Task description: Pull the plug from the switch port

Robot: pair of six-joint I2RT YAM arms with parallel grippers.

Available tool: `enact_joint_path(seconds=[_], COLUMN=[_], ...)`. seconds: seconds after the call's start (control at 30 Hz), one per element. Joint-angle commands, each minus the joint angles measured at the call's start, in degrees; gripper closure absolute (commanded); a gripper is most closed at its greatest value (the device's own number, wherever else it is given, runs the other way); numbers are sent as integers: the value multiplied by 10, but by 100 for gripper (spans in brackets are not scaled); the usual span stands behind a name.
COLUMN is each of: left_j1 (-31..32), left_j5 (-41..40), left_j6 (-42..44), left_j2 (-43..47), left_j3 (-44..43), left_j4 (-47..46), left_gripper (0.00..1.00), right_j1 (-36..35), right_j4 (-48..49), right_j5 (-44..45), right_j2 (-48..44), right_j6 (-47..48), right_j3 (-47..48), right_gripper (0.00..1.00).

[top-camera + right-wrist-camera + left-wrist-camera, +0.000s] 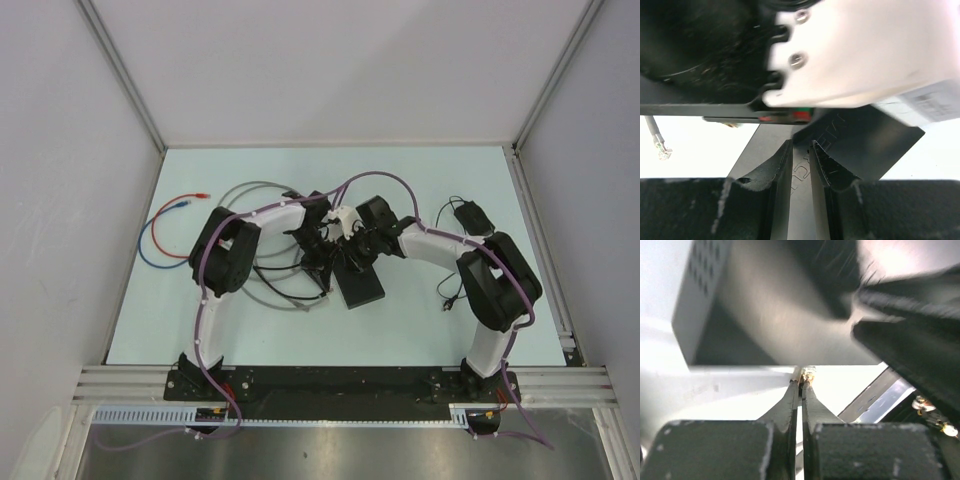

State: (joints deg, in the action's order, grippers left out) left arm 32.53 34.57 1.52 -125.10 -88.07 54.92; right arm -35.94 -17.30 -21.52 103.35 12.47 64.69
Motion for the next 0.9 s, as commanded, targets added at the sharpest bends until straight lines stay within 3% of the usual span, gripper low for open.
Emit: enact_joint_path(seconds=[0.0,0.2,0.33,0.5,0.53,0.8,0.87], left_j1=[-4,-44,-61,-91,-99,-216,-238], left_j5=[-295,-104,-42,-133,-179,-306,-388], left_j6=[39,66,100,142,147,217,237], left_j2=[-73,-50,9,55,71,147,151], left_j3=[46,40,-9,-41,-33,87,122], left_j4=[9,12,39,87,87,70,40], left_gripper=[100,100,100,100,100,100,100], right_j1=[-18,-18,-18,-17,-16,-2,1], right_j4=[-56,-54,-52,-44,-44,-31,-31], right_j5=[48,41,39,39,39,39,38], right_j2=[46,36,32,24,22,0,-6], right_j6=[0,2,3,1,1,-13,-16], right_j3=[-48,-56,-57,-57,-56,-56,-56], right_gripper=[75,75,75,75,75,74,74])
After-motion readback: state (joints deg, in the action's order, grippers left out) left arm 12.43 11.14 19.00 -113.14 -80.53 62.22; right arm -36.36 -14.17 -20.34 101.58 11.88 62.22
